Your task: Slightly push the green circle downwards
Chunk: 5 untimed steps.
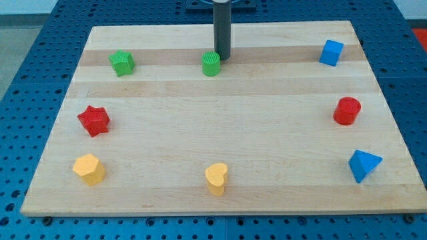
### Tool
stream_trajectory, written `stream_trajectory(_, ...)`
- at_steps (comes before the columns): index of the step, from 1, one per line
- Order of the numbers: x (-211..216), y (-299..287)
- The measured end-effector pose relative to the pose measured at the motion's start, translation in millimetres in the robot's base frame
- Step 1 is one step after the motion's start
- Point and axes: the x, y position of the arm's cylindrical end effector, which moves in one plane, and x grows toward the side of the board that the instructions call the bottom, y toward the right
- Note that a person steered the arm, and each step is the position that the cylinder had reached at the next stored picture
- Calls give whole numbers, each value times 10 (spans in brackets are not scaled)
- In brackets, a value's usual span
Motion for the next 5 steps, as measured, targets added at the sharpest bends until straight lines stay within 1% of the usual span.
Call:
stream_trajectory(2, 237, -61)
stream_trajectory(5, 451, -235)
